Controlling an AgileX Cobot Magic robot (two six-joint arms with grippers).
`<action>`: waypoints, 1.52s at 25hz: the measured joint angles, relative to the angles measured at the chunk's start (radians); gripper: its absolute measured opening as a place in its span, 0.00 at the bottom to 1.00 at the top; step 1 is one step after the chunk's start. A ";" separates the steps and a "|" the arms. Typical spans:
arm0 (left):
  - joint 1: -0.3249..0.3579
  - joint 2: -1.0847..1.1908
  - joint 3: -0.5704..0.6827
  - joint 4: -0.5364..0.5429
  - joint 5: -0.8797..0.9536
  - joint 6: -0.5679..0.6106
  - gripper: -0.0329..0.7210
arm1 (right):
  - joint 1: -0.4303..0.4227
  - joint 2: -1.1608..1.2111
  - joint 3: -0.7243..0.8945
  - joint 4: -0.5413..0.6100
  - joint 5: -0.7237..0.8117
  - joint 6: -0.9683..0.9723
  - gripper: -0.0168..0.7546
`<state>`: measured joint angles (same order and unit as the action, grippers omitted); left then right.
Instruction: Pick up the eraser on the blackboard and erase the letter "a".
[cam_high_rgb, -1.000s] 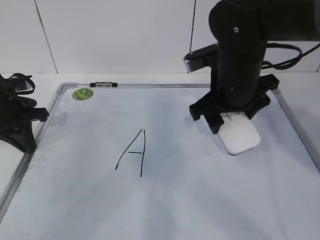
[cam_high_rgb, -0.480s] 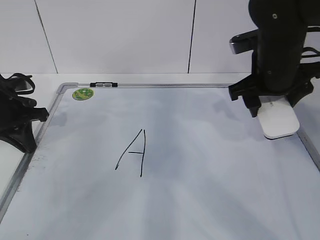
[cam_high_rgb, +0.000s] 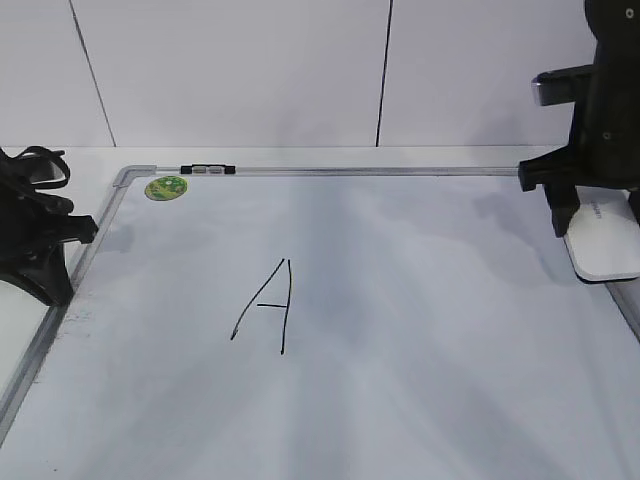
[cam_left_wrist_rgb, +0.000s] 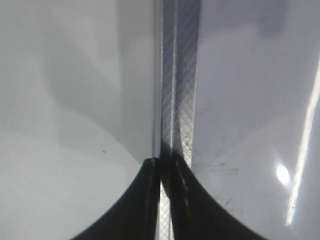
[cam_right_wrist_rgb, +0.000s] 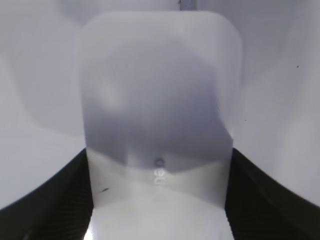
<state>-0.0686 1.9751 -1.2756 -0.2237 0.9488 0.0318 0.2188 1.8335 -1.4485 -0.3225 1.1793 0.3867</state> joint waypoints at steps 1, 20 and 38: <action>0.000 0.000 0.000 0.000 0.000 0.000 0.09 | -0.010 0.004 0.000 0.013 0.000 -0.018 0.75; 0.000 0.000 0.000 0.000 0.000 0.000 0.10 | -0.143 0.205 -0.145 0.216 0.034 -0.214 0.75; 0.000 0.000 0.000 0.000 0.000 0.000 0.10 | -0.164 0.205 -0.145 0.251 0.035 -0.249 0.75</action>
<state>-0.0686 1.9751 -1.2756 -0.2237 0.9488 0.0318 0.0551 2.0386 -1.5931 -0.0718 1.2146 0.1373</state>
